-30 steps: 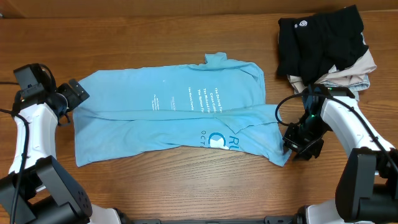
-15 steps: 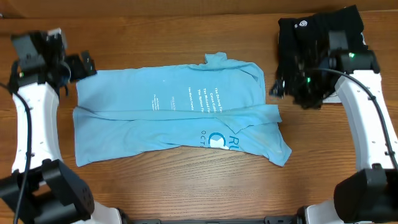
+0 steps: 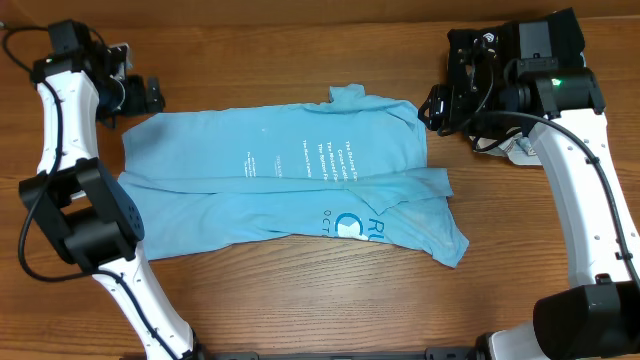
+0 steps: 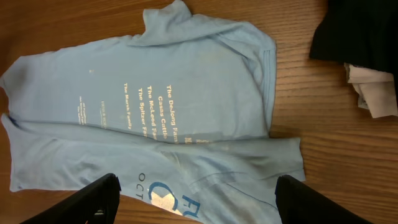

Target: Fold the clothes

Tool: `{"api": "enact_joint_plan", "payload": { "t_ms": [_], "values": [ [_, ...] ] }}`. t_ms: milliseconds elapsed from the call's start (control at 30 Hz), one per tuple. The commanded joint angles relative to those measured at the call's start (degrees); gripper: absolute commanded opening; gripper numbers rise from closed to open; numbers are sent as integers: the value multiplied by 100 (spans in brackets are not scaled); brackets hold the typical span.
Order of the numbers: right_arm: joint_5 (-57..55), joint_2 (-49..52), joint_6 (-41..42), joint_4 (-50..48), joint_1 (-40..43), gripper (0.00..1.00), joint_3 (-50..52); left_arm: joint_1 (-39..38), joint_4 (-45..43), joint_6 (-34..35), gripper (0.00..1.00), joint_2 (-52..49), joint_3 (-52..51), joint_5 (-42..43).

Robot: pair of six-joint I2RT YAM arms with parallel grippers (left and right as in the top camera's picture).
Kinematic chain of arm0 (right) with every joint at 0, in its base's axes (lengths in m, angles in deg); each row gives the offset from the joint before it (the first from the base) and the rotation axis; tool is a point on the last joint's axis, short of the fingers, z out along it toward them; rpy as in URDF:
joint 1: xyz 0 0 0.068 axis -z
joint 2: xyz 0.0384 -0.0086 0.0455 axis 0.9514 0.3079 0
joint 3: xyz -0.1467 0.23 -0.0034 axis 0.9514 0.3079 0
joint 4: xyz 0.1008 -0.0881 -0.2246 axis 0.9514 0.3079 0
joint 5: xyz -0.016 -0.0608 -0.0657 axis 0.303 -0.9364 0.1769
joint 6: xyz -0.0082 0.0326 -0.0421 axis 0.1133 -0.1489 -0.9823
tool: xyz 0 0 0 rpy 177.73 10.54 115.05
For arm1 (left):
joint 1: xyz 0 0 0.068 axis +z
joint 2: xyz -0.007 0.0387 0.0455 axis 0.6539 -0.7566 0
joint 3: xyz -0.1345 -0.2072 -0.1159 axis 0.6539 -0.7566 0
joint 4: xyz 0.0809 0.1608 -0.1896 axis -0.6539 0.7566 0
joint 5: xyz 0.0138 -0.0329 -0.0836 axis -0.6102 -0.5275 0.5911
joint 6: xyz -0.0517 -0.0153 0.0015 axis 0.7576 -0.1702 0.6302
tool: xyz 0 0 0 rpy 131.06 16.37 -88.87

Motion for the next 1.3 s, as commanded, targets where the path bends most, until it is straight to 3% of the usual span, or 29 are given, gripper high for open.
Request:
{"api": "enact_joint_plan", "payload": {
  "t_ms": [0, 233, 333, 900, 1267],
  "values": [
    [-136, -105, -44, -26, -4, 83, -118, 22, 26, -345, 100, -251, 247, 26],
    [-306, -105, -17, -55, 2, 81, -118, 22, -15, -339, 92, -511, 245, -356],
    [-306, -105, -20, -61, 0, 81, -118, 22, -76, -286, 82, -520, 203, -435],
    [-549, -105, -28, -57, 0, 81, -118, 17, -348, -142, 73, -522, 4, -433],
    [-684, -105, -28, -42, 0, 81, -118, -15, -160, 107, 59, -866, 4, -400]
  ]
}}
